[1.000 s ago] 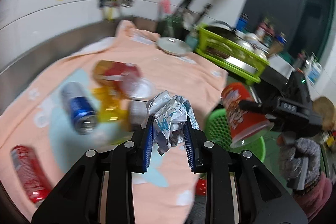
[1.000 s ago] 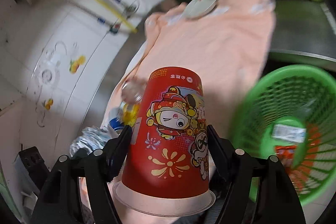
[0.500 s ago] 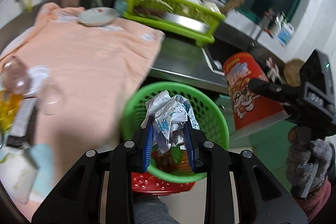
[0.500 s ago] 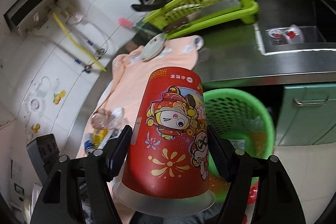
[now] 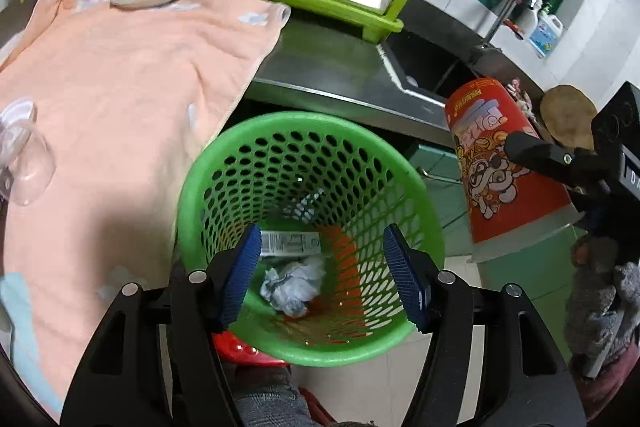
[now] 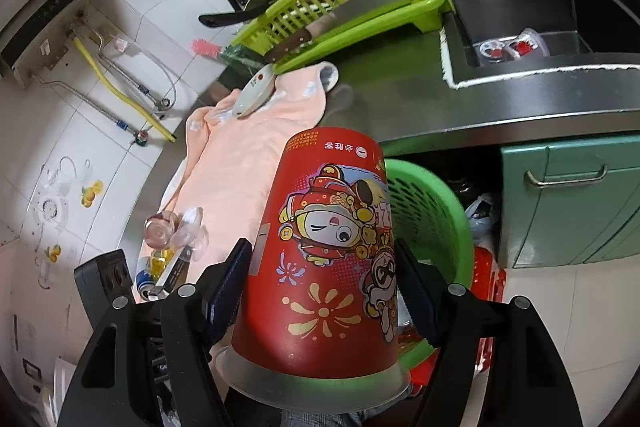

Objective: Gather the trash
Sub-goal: 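Drop the crumpled foil into the green basket with the left gripper, then drop the red printed cup into the green basket with the right gripper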

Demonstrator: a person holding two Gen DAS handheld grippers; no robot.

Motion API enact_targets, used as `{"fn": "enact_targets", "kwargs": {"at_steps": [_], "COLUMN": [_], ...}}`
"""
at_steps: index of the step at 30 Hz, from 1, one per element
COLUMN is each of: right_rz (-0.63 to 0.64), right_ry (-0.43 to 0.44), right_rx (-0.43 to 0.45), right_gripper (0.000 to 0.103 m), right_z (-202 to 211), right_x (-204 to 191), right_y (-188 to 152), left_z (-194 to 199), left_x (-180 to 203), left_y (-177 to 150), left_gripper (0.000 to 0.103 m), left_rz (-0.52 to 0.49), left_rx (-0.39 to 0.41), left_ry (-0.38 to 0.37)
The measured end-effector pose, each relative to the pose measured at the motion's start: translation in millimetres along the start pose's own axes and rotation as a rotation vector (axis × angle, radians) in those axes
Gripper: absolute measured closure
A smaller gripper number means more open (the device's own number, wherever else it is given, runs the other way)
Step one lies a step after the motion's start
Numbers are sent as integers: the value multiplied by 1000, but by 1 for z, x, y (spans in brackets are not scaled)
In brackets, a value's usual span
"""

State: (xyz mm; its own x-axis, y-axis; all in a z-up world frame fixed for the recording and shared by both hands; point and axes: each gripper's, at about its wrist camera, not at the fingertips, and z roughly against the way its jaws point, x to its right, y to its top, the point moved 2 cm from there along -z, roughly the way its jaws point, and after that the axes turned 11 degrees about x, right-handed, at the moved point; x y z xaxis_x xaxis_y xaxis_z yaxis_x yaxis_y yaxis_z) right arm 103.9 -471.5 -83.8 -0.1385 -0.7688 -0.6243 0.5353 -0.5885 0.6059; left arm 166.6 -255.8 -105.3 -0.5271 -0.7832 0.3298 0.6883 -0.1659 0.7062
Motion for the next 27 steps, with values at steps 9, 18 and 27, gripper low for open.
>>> {"fn": "enact_targets", "kwargs": {"at_steps": [9,18,27], "right_rz": [92,196,285], "right_ry": [-62,-161,-249], "right_rx": [-93,-214,-312], "right_gripper": [35,34,34], "right_z": [-47,-124,-169], "right_x": [-5,-9,-15], "right_y": [-25,-62,-86], "left_z": [38,86,143], "left_x": [-23,-45,-88], "left_y": [3,-3,-16], "left_gripper": [35,33,29], "left_rz": [37,66,140], "left_rx": [69,133,210], "left_ry": [45,92,184]}}
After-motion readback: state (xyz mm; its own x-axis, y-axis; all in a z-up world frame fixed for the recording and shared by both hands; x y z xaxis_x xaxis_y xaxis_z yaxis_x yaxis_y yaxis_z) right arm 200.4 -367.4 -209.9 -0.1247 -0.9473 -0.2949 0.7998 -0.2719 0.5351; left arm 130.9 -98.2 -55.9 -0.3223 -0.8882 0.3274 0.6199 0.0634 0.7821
